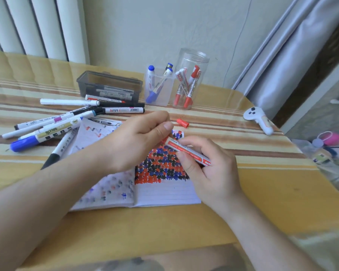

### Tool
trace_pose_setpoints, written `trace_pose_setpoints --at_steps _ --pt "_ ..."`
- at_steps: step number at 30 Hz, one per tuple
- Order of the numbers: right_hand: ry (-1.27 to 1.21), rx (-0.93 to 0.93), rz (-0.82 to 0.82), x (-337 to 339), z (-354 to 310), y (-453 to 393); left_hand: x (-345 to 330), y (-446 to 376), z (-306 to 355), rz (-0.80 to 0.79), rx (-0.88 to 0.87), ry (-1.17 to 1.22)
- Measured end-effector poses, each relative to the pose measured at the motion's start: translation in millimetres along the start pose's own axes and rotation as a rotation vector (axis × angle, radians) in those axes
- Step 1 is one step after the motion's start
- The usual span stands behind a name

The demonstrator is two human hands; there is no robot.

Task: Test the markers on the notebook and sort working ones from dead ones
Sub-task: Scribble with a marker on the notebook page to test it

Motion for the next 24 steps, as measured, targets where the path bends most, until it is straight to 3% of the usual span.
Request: trace_pose_setpoints --at_steps 4,7,10,12,14,17,19,21,22,24 --pt "-0.129 -0.417 -0.066 47 6 -1 -45 26 28 0.011 -0.044 -0.094" --pt "-0.097 -0.535 -0.147 113 14 32 -108 58 47 -0.053 -0.082 -0.081" --pt "-0.200 -0.742 -0.113 190 16 102 -184 89 61 -0.195 -0.125 -0.108" --pt "-0.258 -0.936 0.007 237 20 167 -241 111 57 -0.395 -0.103 -0.110" --pt "-0.315 -1.190 0.224 273 30 248 -295 137 30 -0.573 0.059 -0.126" --pt "-0.278 -1.556 0.537 295 59 402 -357 194 -24 -0.709 0.235 -0.272" --pt "-0.279 -1.871 0.895 306 74 519 -393 235 -45 -0.928 0.032 -0.555" --pt "-0.135 -1.990 1.123 322 72 608 -414 260 -46 -1.083 -0.222 -0.809" --pt "-0.061 -2.006 1.164 329 69 636 -420 266 -45 -1.122 -0.277 -0.814" --pt "0.075 -1.982 1.095 340 64 665 -421 266 -46 -1.132 -0.274 -0.818"
Point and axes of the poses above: each hand's wrist, its own y-axis away from the middle knuckle, its own x-axis out of the back of the hand, z = x × y, the point moved 5 cm from there along -y, towards the middle knuckle, and after that the axes turned 13 degrees about z, right-handed, at the moved point
